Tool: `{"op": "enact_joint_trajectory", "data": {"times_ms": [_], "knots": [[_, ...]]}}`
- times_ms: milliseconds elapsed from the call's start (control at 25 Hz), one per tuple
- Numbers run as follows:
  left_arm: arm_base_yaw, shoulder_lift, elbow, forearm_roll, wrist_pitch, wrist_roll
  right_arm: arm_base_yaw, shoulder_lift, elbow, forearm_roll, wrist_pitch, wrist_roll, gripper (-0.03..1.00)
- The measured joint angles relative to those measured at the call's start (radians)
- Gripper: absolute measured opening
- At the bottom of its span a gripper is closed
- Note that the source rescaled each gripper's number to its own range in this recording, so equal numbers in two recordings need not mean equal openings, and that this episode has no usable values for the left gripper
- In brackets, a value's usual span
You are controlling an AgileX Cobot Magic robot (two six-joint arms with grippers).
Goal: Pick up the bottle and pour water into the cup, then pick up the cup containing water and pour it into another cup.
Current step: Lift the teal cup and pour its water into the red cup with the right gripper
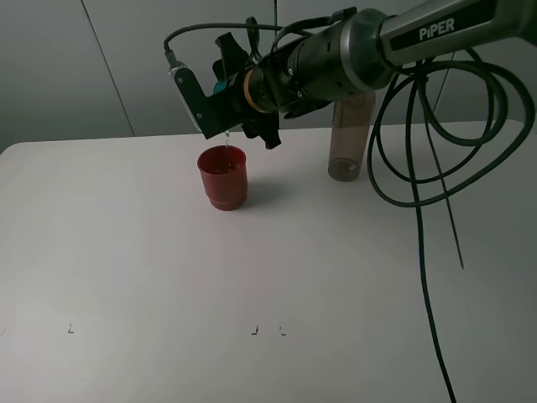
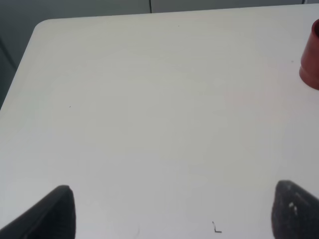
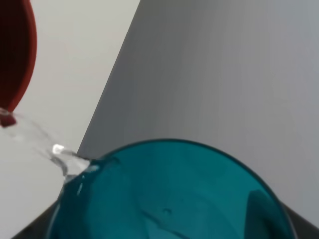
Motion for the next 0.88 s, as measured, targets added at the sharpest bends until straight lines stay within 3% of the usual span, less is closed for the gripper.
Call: {"op": "enact_joint_trajectory", "data": {"times_ms": [880], "knots": [[0.0,0.0,0.0,0.0,0.0,0.0,0.029,0.0,0.0,-0.082,0.048,-0.008,0.09]]}}
